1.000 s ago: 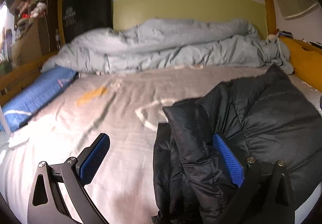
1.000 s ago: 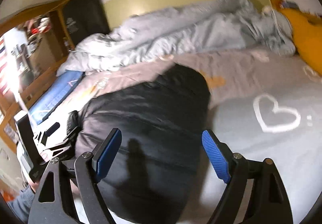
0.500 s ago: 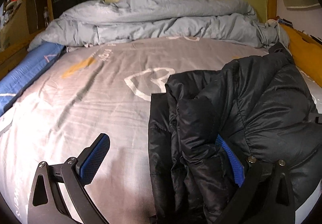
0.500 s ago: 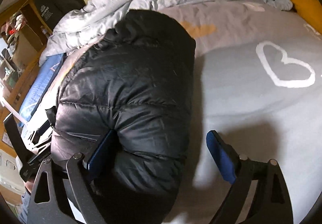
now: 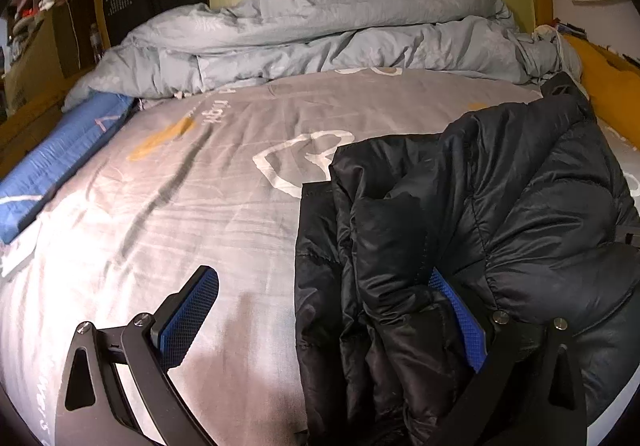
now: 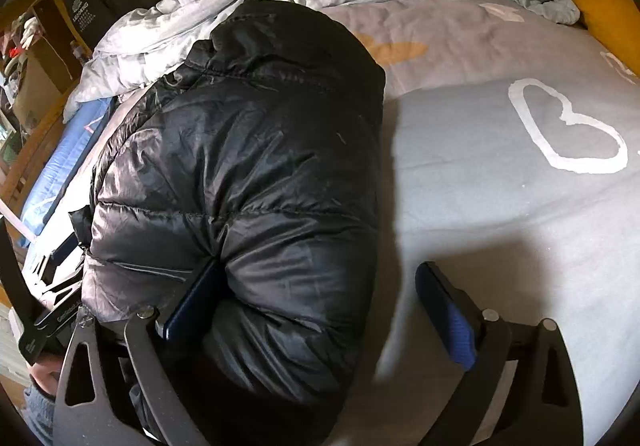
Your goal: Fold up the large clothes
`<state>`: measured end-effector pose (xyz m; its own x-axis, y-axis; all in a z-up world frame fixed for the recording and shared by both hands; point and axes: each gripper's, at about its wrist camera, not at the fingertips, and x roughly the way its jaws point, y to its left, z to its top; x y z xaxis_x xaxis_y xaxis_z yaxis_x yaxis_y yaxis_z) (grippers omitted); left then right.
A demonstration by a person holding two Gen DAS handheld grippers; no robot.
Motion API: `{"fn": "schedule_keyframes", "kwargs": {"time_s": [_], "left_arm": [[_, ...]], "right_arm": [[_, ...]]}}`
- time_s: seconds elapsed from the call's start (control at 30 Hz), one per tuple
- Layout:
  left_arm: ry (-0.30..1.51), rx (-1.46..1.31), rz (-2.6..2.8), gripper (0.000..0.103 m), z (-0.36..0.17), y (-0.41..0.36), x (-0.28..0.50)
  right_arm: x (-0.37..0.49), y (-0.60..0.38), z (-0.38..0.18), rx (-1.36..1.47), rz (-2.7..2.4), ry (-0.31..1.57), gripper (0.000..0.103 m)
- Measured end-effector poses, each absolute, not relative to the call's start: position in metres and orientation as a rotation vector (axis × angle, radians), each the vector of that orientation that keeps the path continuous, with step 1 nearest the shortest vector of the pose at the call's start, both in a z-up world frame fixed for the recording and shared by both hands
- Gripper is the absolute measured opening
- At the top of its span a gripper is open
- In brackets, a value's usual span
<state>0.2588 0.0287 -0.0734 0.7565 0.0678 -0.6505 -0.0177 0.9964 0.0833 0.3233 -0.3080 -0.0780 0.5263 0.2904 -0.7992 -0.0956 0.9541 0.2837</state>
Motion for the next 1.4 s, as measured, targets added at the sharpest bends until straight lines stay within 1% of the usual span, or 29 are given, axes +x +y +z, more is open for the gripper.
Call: {"fn": "schedule_keyframes", "kwargs": {"time_s": [0.03,0.1,0.13,0.17,0.23,0.37,0.47,0.63,0.7,0.8,0.83,0.9,0.93,0.97,1.0,1.03,1.07,1.1,1.13,1.17,1.2,1.27,1.4], "left_arm": [[0.71,0.064,0.04,0.103,-0.073,0.031,0.259],[0.71,0.021,0.0,0.103,-0.068,0.039,0.258],[0.708,0.01,-0.011,0.103,-0.064,0.04,0.257],[0.7,0.006,-0.021,0.103,-0.059,0.042,0.255],[0.658,0.007,-0.058,0.102,-0.044,0.041,0.247],[0.541,-0.063,-0.183,0.103,-0.009,0.038,0.223],[0.549,-0.116,-0.244,0.103,0.001,0.035,0.218],[0.718,-0.196,-0.206,0.103,-0.028,0.045,0.241],[0.794,-0.313,-0.248,0.103,-0.048,0.059,0.253],[0.9,-0.56,-0.387,0.103,-0.084,0.077,0.267],[0.918,-0.619,-0.41,0.103,-0.095,0.081,0.27],[0.891,-0.608,-0.419,0.102,-0.093,0.079,0.267],[0.891,-0.601,-0.43,0.099,-0.092,0.077,0.266],[0.887,-0.611,-0.45,0.092,-0.092,0.076,0.266],[0.885,-0.627,-0.468,0.087,-0.093,0.076,0.265],[0.876,-0.638,-0.48,0.083,-0.094,0.076,0.264],[0.866,-0.651,-0.5,0.072,-0.093,0.077,0.263],[0.854,-0.664,-0.526,0.063,-0.091,0.078,0.26],[0.845,-0.661,-0.539,0.059,-0.088,0.079,0.258],[0.827,-0.641,-0.548,0.052,-0.082,0.077,0.255],[0.807,-0.612,-0.553,0.047,-0.074,0.074,0.252],[0.77,-0.563,-0.565,0.046,-0.058,0.067,0.246],[0.722,-0.576,-0.615,0.046,-0.032,0.057,0.239]], "right_arm": [[0.323,-0.308,-0.077,0.218,0.233,0.993,0.095],[0.321,-0.311,-0.071,0.244,0.256,0.989,0.089],[0.319,-0.312,-0.066,0.272,0.285,0.988,0.079],[0.317,-0.315,-0.059,0.309,0.326,0.982,0.073],[0.311,-0.32,-0.045,0.351,0.361,0.946,0.074],[0.298,-0.326,-0.022,0.336,0.353,0.859,0.074],[0.293,-0.328,-0.017,0.369,0.391,0.849,0.074],[0.299,-0.334,-0.034,0.429,0.375,0.908,0.078],[0.308,-0.336,-0.05,0.473,0.393,0.956,0.079],[0.317,-0.338,-0.073,0.549,0.429,1.005,0.083],[0.32,-0.339,-0.08,0.597,0.452,1.015,0.083],[0.324,-0.34,-0.091,0.673,0.488,1.027,0.083],[0.324,-0.339,-0.093,0.689,0.501,1.018,0.079],[0.324,-0.338,-0.094,0.691,0.512,1.006,0.074],[0.324,-0.337,-0.094,0.692,0.515,0.996,0.072],[0.322,-0.338,-0.094,0.696,0.518,0.99,0.066],[0.322,-0.338,-0.092,0.702,0.522,0.983,0.057],[0.321,-0.338,-0.09,0.707,0.52,0.972,0.053],[0.319,-0.338,-0.085,0.704,0.515,0.955,0.047],[0.315,-0.337,-0.078,0.681,0.512,0.935,0.044],[0.312,-0.335,-0.071,0.655,0.512,0.91,0.043],[0.304,-0.332,-0.053,0.605,0.514,0.858,0.042],[0.292,-0.343,-0.016,0.563,0.521,0.782,0.042]]}}
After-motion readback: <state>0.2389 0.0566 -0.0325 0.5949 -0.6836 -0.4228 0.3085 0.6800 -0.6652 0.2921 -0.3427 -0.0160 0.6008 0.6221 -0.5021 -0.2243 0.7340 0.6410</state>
